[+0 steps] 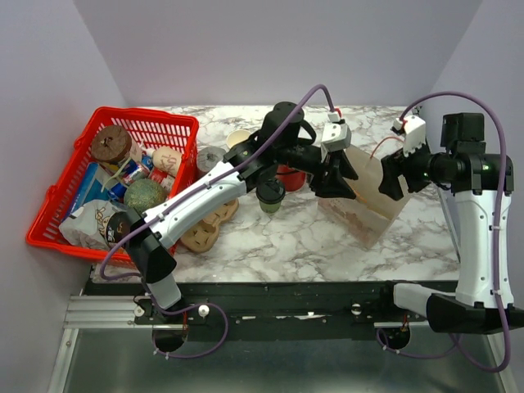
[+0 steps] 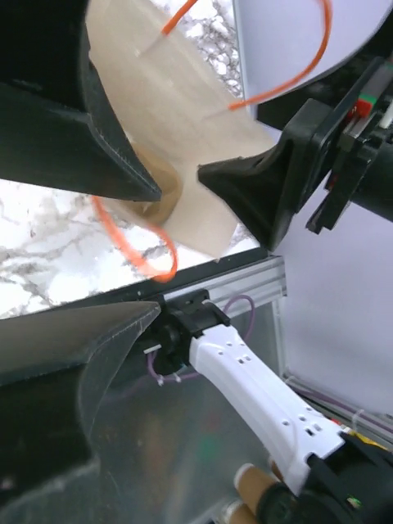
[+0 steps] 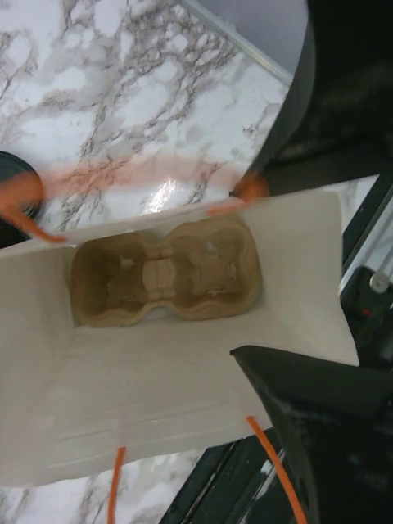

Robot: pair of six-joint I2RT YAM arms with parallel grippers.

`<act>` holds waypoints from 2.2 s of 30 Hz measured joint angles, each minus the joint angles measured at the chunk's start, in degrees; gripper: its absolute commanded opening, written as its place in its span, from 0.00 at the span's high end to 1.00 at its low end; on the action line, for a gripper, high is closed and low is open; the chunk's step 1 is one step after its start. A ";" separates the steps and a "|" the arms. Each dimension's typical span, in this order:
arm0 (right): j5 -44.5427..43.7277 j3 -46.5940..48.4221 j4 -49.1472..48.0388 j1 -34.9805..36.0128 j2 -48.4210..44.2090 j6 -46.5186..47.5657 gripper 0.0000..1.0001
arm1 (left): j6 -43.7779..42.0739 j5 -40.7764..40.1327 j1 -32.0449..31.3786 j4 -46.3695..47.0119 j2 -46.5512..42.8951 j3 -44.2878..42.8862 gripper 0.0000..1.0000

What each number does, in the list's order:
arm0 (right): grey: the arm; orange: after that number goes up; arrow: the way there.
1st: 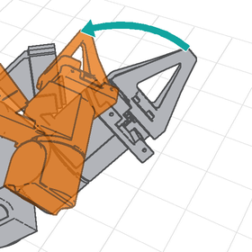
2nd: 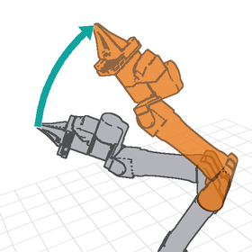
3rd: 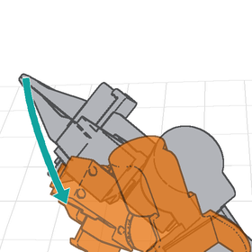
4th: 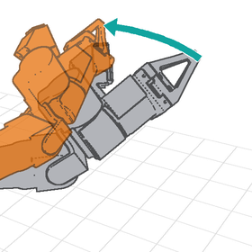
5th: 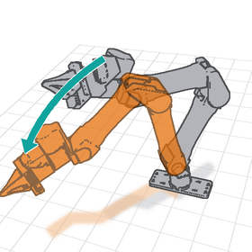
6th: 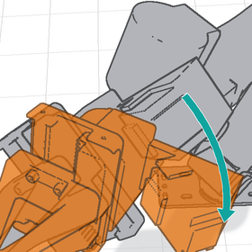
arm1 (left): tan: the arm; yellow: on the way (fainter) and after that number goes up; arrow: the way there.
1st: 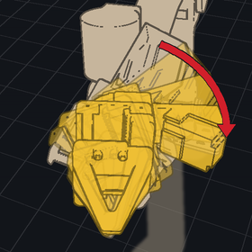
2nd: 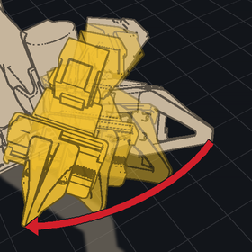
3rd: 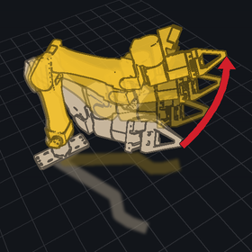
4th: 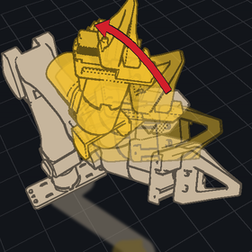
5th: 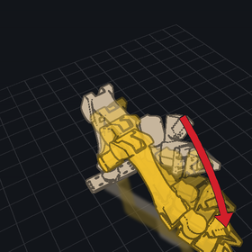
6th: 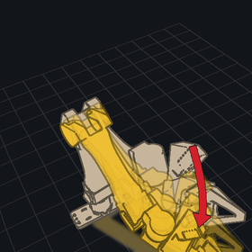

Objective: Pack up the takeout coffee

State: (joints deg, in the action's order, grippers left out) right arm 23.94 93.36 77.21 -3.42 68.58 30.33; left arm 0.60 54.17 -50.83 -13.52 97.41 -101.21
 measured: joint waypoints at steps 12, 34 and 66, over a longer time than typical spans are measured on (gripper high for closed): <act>-4.46 14.19 -1.31 0.00 -4.07 -1.92 0.02 | 1.20 -4.35 7.04 4.35 -3.50 -0.74 0.25; 11.80 -10.80 -0.79 0.04 -2.64 16.85 0.97 | -5.57 -11.37 8.79 -5.05 -10.21 9.44 0.25; 2.34 18.49 -0.02 0.07 0.50 18.86 1.00 | -8.31 -12.46 9.20 -8.68 -8.79 8.85 0.25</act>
State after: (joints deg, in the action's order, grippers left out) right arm 26.28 111.85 77.19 -3.36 69.08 49.19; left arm -7.70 41.71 -41.63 -22.20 88.62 -92.36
